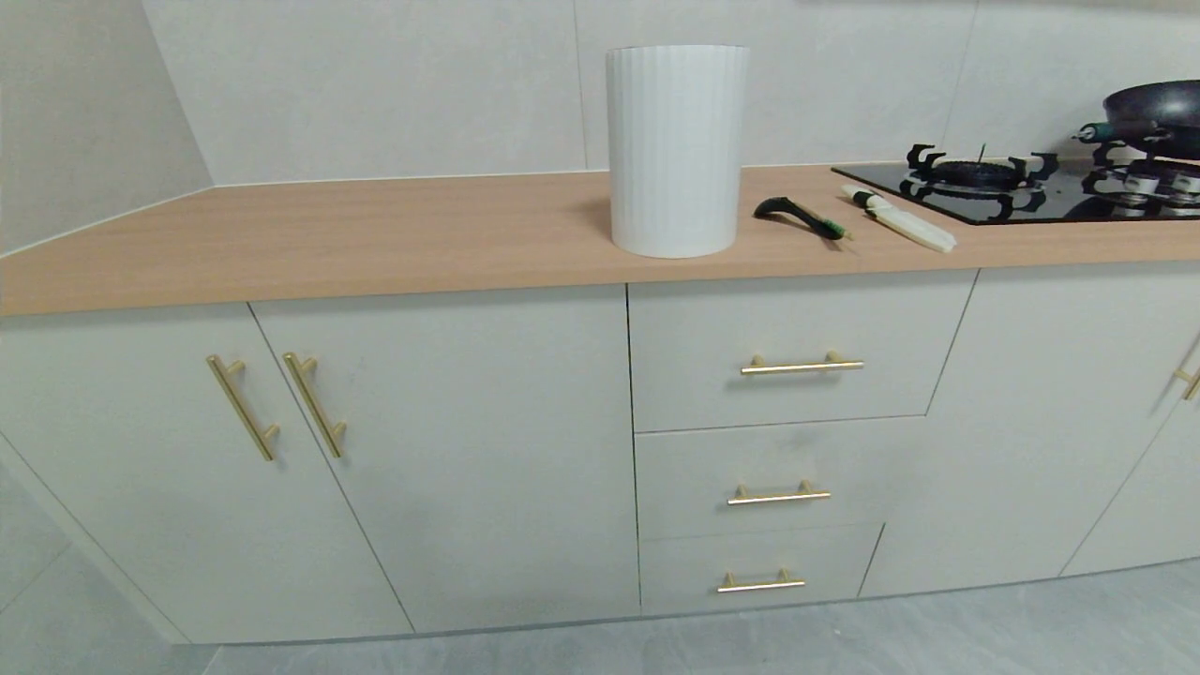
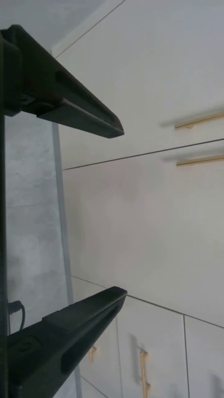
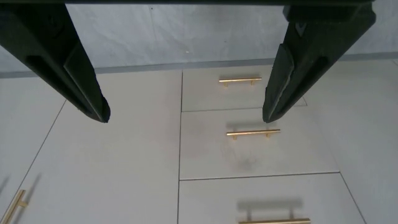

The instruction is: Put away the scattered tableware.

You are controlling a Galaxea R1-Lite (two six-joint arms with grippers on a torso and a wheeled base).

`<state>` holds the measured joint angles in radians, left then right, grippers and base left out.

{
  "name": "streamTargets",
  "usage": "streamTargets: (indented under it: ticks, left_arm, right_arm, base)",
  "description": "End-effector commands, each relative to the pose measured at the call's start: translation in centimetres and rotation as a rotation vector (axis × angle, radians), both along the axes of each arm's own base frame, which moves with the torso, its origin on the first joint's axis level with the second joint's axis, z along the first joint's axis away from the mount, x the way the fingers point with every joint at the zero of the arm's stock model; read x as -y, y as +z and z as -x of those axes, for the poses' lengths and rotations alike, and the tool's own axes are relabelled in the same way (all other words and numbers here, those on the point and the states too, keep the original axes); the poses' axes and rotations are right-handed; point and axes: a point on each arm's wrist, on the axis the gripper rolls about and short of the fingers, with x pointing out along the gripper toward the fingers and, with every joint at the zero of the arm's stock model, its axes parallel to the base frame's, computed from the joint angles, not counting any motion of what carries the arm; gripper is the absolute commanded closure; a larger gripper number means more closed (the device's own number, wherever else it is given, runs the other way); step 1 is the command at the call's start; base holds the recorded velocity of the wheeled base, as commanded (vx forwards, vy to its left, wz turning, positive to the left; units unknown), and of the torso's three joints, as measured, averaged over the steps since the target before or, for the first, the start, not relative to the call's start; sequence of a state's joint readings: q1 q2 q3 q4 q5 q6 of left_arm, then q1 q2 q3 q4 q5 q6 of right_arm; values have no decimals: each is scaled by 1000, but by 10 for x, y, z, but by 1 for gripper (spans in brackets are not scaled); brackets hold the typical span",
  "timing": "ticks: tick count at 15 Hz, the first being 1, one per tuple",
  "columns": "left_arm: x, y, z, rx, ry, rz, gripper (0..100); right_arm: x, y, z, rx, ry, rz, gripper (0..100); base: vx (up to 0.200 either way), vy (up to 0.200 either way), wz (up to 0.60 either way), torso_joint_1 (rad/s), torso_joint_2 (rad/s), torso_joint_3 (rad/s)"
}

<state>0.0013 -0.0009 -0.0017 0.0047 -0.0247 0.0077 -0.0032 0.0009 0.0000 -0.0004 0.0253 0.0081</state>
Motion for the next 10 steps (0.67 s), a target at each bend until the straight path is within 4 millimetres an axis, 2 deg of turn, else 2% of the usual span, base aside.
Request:
streamTargets:
  ticks: [1,4,6,8,10]
  left_arm:
    - [0,0,0,-1,0,0,0]
    - [0,0,0,-1,0,0,0]
    - [0,0,0,-1,0,0,0]
    - [0,0,0,-1,0,0,0]
    - [0,0,0,-1,0,-2,0]
  right_arm:
    - [0,0,0,-1,2,2,0]
    - [0,5,1,27,7,5,0]
    - [-1,31,7,75,78,-9,0]
    - [-3,44,-6,-61,193,6,0]
    - [-5,60,-28,-205,276,-7,0]
  base:
    - [0,0,0,0,0,0]
    - [0,0,0,0,0,0]
    - [0,0,0,0,0,0]
    - [0,0,0,0,0,0]
    - [0,0,0,0,0,0]
